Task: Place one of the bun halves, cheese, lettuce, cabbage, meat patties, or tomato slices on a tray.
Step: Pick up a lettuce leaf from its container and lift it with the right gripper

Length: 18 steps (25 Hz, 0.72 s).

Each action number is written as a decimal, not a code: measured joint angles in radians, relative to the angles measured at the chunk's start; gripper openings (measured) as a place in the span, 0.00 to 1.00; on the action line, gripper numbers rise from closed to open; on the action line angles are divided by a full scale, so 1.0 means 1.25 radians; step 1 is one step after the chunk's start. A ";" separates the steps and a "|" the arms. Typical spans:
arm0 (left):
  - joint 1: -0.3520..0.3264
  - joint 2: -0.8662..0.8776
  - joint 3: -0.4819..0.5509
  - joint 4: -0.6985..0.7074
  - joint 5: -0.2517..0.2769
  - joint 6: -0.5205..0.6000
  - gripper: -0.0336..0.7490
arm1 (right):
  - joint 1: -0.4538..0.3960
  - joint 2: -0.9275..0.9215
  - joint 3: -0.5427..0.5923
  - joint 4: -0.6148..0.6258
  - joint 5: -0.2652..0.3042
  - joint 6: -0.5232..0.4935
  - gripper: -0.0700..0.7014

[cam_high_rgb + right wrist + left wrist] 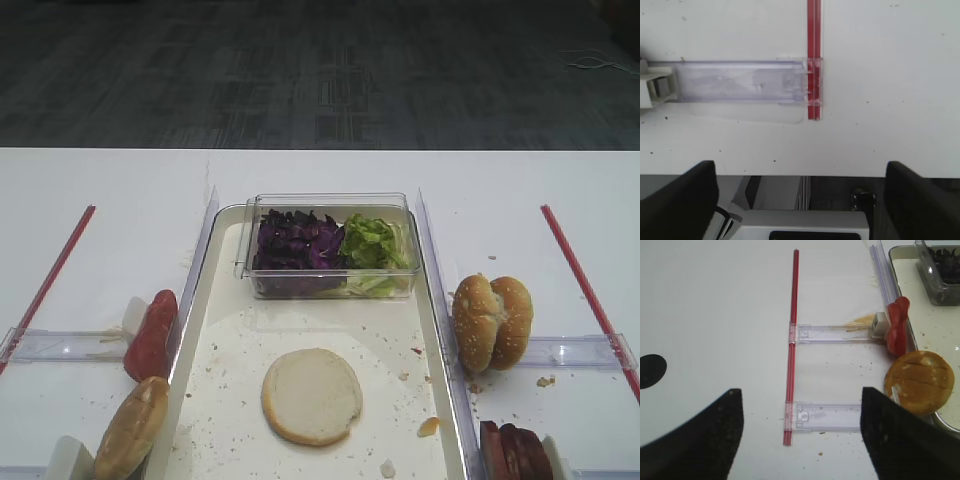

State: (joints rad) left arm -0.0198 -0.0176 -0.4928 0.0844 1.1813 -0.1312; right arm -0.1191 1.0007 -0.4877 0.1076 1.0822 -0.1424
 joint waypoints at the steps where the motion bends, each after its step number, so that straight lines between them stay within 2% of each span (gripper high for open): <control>1: 0.000 0.000 0.000 0.000 0.000 0.000 0.67 | 0.000 0.001 0.000 0.000 -0.001 0.000 0.99; 5: 0.000 0.000 0.000 0.000 0.000 0.000 0.67 | 0.000 0.028 -0.013 0.000 -0.011 0.003 0.99; 9: 0.000 0.000 0.000 0.000 0.000 0.000 0.67 | 0.000 0.109 -0.071 0.009 -0.017 0.005 0.99; 13: 0.000 0.000 0.000 0.000 0.000 0.000 0.67 | 0.000 0.225 -0.166 0.013 -0.029 0.007 0.99; 18: 0.000 0.000 0.000 0.000 0.000 0.000 0.67 | 0.000 0.379 -0.328 0.018 -0.034 0.009 0.99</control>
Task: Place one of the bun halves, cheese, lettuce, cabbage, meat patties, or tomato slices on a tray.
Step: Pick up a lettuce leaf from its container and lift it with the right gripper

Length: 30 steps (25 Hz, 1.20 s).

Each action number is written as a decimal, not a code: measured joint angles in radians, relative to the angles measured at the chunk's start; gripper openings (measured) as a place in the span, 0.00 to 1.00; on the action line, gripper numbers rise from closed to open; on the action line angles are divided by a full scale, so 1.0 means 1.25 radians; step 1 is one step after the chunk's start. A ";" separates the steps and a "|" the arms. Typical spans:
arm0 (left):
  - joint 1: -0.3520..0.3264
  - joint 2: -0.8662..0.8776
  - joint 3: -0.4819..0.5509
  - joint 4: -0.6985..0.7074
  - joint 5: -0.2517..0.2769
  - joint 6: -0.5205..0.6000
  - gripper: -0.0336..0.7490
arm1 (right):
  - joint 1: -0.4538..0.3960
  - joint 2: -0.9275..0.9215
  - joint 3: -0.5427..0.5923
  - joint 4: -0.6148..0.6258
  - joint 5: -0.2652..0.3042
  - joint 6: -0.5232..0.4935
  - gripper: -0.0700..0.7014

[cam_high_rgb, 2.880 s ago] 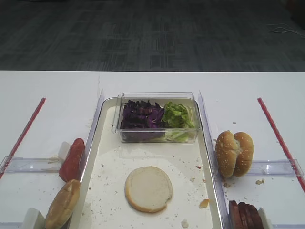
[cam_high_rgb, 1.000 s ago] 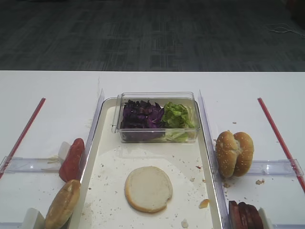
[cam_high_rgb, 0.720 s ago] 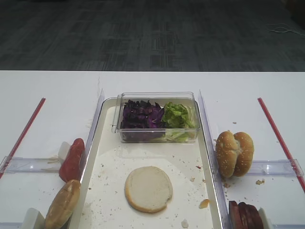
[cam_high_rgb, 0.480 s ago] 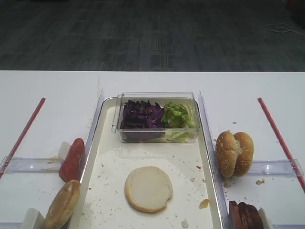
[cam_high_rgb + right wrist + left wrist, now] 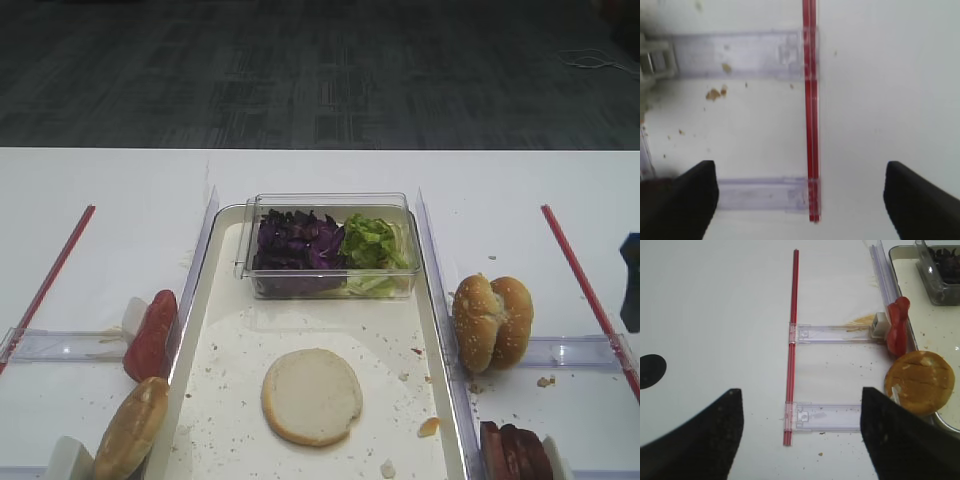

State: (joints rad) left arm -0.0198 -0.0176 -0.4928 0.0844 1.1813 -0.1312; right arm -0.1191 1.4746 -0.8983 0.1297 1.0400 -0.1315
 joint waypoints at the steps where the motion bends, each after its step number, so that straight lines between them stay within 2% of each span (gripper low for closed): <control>1: 0.000 0.000 0.000 0.000 0.000 0.000 0.67 | 0.000 0.028 -0.030 0.000 0.000 0.000 0.99; 9: 0.000 0.000 0.000 0.000 0.000 0.000 0.67 | 0.000 0.294 -0.331 0.000 0.020 -0.003 0.99; 16: 0.000 0.000 0.000 0.000 0.000 0.000 0.67 | 0.000 0.478 -0.558 0.008 0.076 -0.004 0.99; 19: 0.000 0.000 0.000 0.000 0.000 0.000 0.67 | 0.000 0.516 -0.614 0.011 0.100 -0.004 0.99; 24: 0.000 0.000 0.000 0.000 0.000 0.000 0.67 | 0.018 0.525 -0.631 0.011 0.109 -0.004 0.99; 30: 0.000 0.000 0.000 0.000 0.000 0.000 0.67 | 0.130 0.525 -0.631 0.009 0.112 -0.002 0.99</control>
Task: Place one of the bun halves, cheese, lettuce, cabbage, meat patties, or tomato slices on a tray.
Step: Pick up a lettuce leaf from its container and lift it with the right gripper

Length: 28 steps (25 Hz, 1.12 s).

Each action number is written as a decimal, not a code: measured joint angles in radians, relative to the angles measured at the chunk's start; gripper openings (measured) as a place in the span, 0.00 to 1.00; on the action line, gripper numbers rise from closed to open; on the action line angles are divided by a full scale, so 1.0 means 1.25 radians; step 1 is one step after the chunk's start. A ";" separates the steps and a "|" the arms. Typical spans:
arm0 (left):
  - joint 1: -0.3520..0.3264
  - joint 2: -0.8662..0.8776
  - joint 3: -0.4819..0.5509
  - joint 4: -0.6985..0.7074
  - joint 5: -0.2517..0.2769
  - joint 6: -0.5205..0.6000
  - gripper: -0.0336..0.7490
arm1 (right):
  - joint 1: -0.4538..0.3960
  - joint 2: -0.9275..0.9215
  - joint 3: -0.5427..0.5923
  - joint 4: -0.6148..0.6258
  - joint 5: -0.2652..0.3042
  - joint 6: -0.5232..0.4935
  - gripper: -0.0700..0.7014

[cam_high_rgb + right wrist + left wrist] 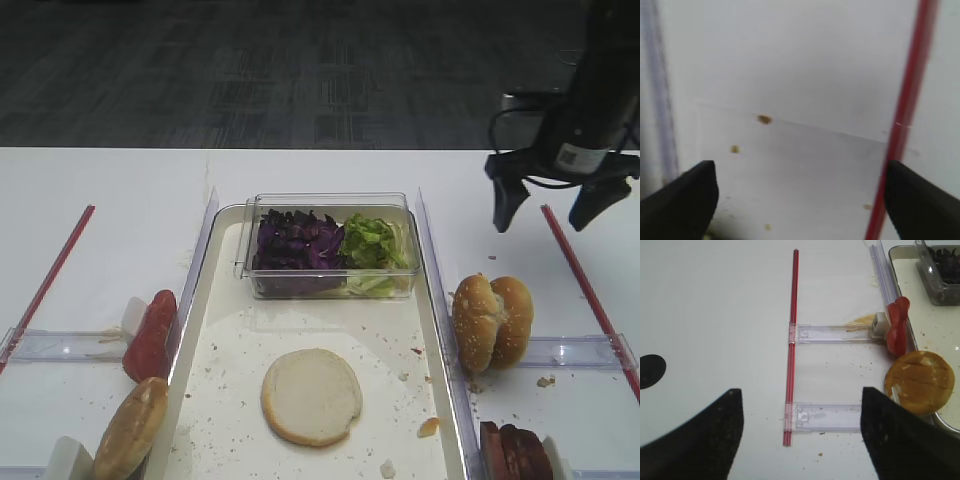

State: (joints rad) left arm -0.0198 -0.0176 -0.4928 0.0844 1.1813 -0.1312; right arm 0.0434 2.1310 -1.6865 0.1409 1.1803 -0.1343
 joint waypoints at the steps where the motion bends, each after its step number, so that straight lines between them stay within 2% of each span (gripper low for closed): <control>1: 0.000 0.000 0.000 0.000 0.000 0.000 0.67 | 0.026 0.000 -0.002 0.000 0.000 0.004 0.99; 10: 0.000 0.000 0.000 0.000 0.000 0.000 0.67 | 0.235 0.000 -0.099 0.001 0.007 0.042 0.99; 15: 0.000 0.000 0.000 0.000 0.000 0.000 0.67 | 0.316 0.000 -0.125 0.001 -0.015 0.053 0.99; 22: 0.000 0.000 0.000 0.000 0.000 0.000 0.67 | 0.332 0.014 -0.126 -0.031 -0.022 0.054 0.98; 28: 0.000 0.000 0.000 0.000 0.000 0.000 0.67 | 0.332 0.056 -0.126 -0.037 -0.015 0.051 0.85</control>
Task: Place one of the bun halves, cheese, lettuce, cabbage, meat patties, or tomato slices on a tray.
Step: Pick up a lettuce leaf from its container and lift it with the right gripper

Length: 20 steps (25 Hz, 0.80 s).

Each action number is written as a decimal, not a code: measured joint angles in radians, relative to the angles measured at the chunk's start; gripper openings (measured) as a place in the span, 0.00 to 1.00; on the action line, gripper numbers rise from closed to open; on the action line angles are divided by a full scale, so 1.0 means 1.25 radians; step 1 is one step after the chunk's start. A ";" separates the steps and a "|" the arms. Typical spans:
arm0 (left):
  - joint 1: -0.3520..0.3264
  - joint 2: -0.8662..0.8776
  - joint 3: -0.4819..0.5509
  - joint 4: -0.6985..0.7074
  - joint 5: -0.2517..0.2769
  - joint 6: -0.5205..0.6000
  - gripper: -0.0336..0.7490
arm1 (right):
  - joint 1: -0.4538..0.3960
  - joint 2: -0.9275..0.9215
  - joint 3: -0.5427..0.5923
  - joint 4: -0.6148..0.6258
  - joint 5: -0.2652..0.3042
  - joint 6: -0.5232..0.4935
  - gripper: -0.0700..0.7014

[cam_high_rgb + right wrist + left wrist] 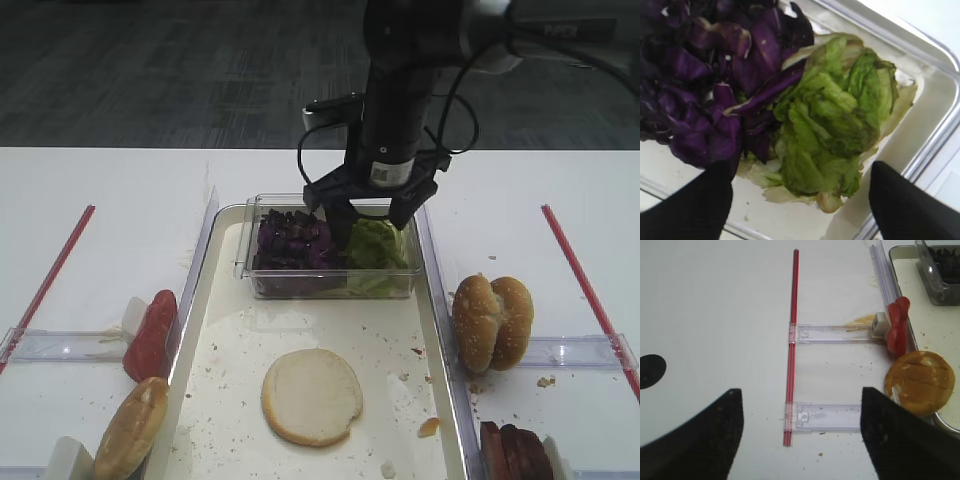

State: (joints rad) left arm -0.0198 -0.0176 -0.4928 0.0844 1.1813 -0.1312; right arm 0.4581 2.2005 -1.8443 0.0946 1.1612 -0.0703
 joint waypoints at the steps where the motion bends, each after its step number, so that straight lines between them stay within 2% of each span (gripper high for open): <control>1: 0.000 0.000 0.000 0.000 0.000 0.000 0.67 | 0.000 0.004 0.000 0.000 0.000 0.000 0.84; 8: 0.000 0.000 0.000 0.000 0.000 0.000 0.67 | 0.000 0.035 0.000 0.000 -0.003 -0.005 0.81; 12: 0.000 0.000 0.000 0.000 0.000 0.000 0.67 | 0.000 0.041 0.000 0.000 -0.008 -0.006 0.75; 16: 0.000 0.000 0.000 0.000 0.000 0.000 0.67 | 0.000 0.041 0.000 -0.012 -0.011 -0.006 0.58; 20: 0.000 0.000 0.000 0.000 0.000 0.000 0.67 | 0.000 0.041 0.000 -0.024 -0.011 -0.004 0.26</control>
State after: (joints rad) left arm -0.0198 -0.0176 -0.4928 0.0844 1.1813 -0.1312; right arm 0.4581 2.2524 -1.8443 0.0644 1.1470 -0.0748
